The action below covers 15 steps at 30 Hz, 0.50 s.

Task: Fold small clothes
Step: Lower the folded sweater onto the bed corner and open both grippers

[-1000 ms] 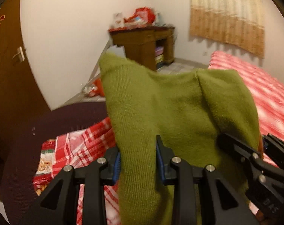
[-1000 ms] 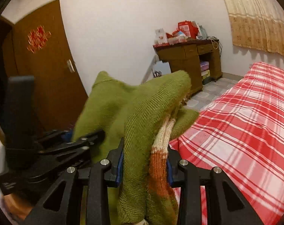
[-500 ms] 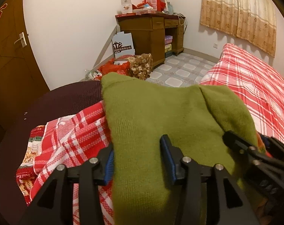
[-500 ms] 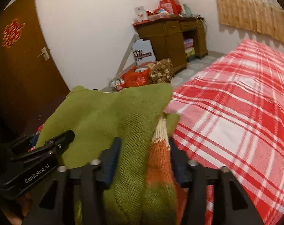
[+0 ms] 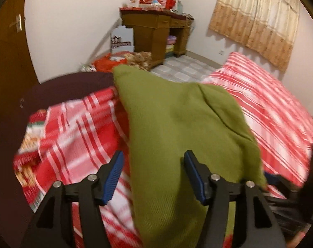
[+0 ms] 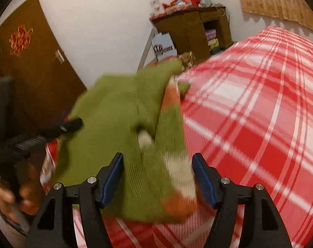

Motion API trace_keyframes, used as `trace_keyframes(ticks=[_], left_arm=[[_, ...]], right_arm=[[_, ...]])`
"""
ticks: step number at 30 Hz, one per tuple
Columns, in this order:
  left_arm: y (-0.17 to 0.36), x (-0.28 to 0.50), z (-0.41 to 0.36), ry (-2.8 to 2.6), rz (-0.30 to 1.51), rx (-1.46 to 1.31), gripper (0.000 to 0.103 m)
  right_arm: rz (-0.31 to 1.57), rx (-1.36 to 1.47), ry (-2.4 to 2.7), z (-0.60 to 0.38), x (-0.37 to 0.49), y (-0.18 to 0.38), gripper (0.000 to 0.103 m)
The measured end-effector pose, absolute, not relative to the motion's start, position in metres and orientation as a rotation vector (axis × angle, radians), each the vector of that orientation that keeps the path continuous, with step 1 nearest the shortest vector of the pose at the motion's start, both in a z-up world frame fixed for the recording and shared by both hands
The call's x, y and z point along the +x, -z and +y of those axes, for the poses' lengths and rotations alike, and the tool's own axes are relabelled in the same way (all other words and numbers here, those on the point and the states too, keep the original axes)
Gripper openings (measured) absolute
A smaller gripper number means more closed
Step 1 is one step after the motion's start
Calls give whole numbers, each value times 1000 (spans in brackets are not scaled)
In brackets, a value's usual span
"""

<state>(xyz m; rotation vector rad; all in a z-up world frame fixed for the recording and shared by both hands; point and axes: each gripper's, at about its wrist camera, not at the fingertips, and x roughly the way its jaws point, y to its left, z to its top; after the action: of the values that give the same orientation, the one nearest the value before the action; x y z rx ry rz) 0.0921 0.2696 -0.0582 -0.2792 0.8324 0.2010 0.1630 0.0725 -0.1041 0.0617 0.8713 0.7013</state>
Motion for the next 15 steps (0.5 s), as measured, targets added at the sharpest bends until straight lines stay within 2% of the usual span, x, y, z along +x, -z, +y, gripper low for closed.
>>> trace_keyframes(ticks=[4, 5, 7, 9, 11, 15], left_arm=[[73, 83, 259, -163, 854, -307, 66], [77, 81, 258, -158, 855, -311, 66], [78, 81, 259, -140, 854, -330, 62], [75, 84, 262, -114, 866, -335, 47], [65, 83, 267, -103, 885, -332, 42], [43, 72, 273, -113, 916, -296, 41]], right_arm=[[850, 48, -701, 78, 154, 113, 66], [856, 37, -697, 80, 151, 113, 61], [886, 54, -718, 82, 149, 112, 32], [933, 123, -733, 80, 150, 112, 28], [1000, 243, -738, 74, 153, 113, 24], [1078, 578, -871, 52, 154, 105, 23]])
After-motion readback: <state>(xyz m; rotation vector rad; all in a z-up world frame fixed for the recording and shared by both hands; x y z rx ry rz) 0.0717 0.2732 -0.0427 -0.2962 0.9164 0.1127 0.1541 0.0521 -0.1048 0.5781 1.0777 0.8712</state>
